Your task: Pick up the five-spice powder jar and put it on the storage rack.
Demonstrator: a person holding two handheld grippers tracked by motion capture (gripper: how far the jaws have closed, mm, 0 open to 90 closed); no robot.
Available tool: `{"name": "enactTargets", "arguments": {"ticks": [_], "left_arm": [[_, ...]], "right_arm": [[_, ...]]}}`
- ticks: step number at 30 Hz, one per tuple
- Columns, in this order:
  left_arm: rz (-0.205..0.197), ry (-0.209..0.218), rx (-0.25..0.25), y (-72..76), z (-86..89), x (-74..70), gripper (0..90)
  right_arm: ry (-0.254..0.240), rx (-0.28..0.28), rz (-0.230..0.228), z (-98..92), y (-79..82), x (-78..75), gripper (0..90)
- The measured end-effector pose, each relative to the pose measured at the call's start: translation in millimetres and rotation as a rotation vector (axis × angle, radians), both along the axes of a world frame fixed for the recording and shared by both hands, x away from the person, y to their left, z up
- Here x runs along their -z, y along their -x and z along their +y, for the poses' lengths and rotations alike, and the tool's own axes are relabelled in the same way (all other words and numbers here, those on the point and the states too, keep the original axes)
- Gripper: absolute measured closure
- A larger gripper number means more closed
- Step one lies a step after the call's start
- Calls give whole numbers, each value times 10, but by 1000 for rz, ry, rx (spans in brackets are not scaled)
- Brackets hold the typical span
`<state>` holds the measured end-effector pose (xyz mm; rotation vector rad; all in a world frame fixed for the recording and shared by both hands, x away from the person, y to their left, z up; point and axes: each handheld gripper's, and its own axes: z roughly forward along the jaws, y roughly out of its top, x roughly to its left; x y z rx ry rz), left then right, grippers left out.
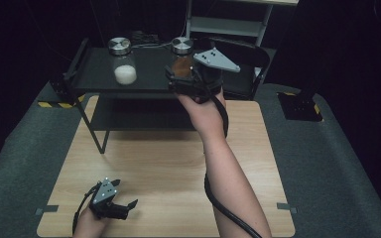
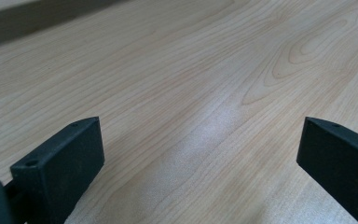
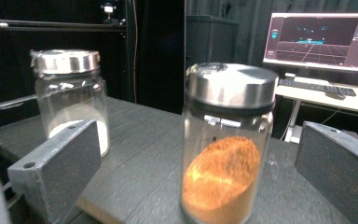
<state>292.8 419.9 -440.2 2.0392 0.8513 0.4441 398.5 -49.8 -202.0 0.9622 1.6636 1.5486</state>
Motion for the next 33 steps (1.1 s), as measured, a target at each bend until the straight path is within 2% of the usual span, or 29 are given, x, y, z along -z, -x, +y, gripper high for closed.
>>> {"name": "enactTargets", "arguments": {"ticks": [10,29,33], "left_arm": [[-2,-4,1,3,-8,-1,9],[-9,-2,1,17,-4,5,9],[-11,-4,1,21,-10,5,9]], "right_arm": [[1,-22,-2,-95,172,217,0],[65,-69,11,-265,507,684,0],[62,-80,26,-314,571,802,0]]}}
